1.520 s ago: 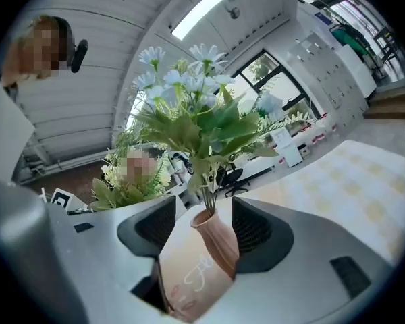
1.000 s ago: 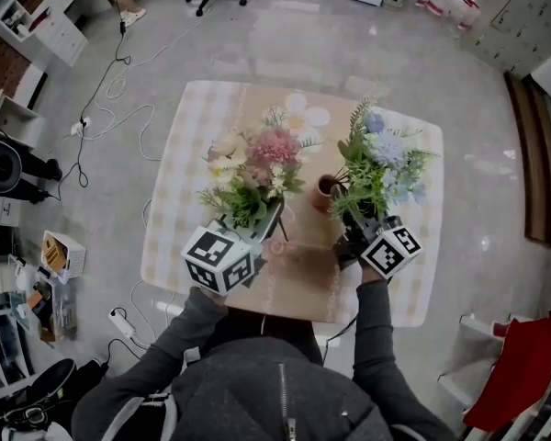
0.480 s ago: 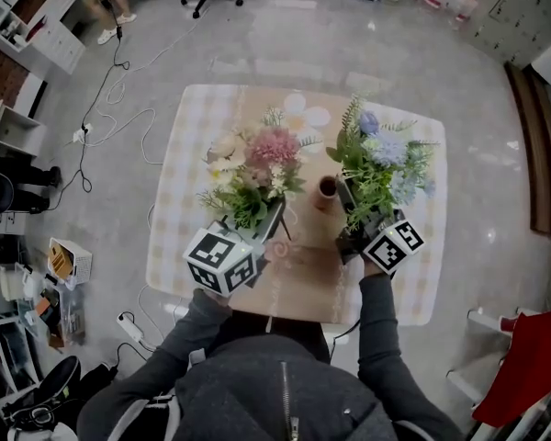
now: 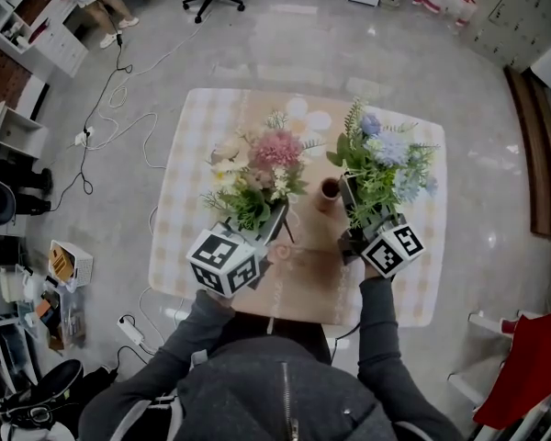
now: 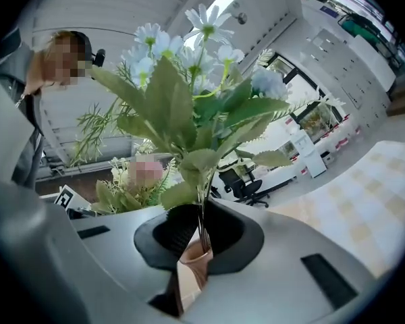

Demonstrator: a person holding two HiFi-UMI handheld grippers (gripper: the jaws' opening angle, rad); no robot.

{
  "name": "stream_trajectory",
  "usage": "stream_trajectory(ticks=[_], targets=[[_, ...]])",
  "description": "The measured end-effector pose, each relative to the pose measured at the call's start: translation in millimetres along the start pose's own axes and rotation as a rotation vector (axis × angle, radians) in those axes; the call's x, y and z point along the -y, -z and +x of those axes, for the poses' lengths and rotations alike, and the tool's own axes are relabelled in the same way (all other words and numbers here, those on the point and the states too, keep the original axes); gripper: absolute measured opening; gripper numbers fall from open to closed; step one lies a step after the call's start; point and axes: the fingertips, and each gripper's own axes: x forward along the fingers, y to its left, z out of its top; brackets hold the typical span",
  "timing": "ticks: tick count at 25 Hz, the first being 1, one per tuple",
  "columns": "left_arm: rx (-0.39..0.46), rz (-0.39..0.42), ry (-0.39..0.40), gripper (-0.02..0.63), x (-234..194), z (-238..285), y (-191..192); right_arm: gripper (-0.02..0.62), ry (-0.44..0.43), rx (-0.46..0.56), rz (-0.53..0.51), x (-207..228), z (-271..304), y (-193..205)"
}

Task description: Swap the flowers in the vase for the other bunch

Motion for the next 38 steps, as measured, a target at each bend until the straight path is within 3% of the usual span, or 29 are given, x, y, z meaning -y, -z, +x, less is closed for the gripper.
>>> stream_trajectory(ticks=[18, 38], targets=[[0.037, 0.030, 0.045, 0.043, 19.0, -11.5, -13.5, 0.029, -0.027, -0.007, -0.204, -35.7, -4.0, -27.9], [0.065, 0.067, 0.133, 0.043, 35.8, -30.7, -31.7, 0.029, 0.000, 0.081, -0.310, -74.2, -12.2, -81.8]])
